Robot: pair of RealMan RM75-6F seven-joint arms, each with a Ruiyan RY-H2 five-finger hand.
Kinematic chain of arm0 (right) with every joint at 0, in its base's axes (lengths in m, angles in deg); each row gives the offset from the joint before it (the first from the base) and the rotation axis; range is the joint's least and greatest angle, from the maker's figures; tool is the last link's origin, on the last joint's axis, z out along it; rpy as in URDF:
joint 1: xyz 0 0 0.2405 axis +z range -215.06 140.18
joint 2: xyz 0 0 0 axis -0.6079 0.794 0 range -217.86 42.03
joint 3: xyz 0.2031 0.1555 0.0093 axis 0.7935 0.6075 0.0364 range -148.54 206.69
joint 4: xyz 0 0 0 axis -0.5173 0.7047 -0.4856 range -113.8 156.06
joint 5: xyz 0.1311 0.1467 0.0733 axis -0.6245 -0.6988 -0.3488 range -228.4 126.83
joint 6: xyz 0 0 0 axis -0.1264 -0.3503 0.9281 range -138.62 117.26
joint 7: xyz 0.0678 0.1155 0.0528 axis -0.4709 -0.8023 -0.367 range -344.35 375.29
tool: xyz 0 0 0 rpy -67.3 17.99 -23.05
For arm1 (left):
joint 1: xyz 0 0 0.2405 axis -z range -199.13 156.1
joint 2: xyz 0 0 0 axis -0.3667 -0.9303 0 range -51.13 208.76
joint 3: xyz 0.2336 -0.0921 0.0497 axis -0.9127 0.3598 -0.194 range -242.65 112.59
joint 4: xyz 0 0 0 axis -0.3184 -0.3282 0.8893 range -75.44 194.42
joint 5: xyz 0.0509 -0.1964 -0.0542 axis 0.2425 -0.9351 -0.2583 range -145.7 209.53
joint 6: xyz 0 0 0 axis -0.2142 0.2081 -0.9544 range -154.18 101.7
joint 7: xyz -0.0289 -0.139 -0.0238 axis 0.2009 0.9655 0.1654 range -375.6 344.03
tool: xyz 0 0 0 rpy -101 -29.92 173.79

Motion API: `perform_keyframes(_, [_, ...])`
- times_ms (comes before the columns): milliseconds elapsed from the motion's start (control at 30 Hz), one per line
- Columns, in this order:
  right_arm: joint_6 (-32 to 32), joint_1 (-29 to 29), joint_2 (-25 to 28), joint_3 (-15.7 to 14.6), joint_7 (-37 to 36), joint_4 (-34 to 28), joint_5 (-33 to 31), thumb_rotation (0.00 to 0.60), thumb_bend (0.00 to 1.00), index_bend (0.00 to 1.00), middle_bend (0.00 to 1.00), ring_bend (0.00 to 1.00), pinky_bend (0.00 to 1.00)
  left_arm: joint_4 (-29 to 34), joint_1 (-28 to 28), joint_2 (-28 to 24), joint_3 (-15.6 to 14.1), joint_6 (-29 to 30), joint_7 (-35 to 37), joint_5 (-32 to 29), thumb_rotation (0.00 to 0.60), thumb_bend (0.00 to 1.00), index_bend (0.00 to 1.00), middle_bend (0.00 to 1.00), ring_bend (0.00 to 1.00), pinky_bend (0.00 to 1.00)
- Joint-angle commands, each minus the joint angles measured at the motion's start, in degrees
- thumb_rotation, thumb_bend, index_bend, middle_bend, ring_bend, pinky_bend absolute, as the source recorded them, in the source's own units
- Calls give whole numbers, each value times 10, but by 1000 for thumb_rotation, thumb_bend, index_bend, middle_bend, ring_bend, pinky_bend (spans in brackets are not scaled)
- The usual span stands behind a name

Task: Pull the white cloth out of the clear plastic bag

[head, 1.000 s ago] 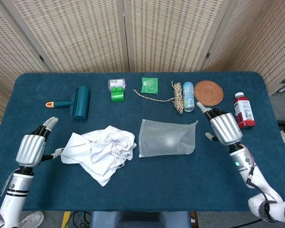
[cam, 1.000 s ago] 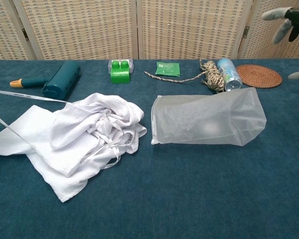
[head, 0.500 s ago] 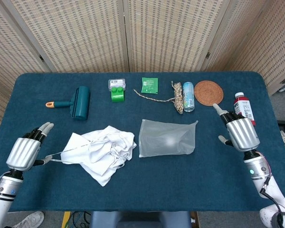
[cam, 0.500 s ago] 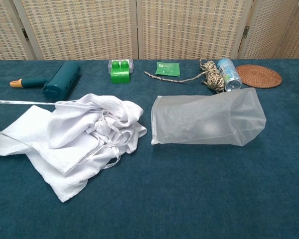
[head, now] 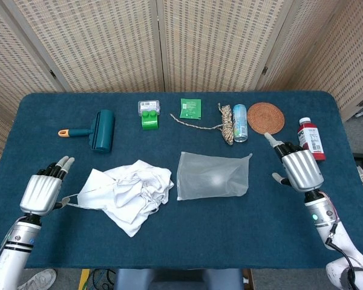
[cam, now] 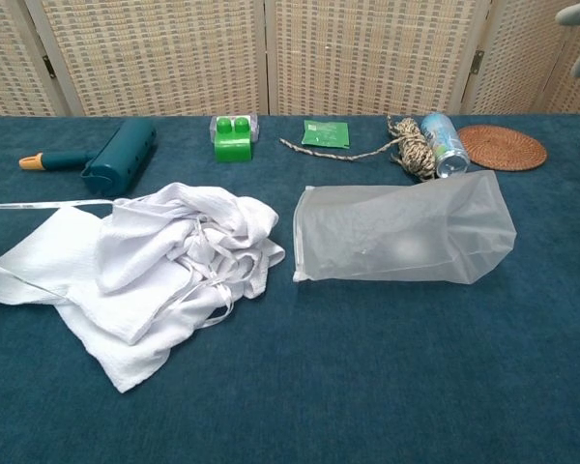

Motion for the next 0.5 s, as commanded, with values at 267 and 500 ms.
perform_keyframes(267, [-12,5,16,14,-5,-28,21,600,0,13,293,299,536,-37,29,68,4,-26,10,-8,600,0,0,100,197,378])
perform_keyframes(500, [-4,6,13,15,-3,-29,18,600,0,14,293,299,536,-58,38,90,0,-41,-8,-34,600,0,0,100,198,378])
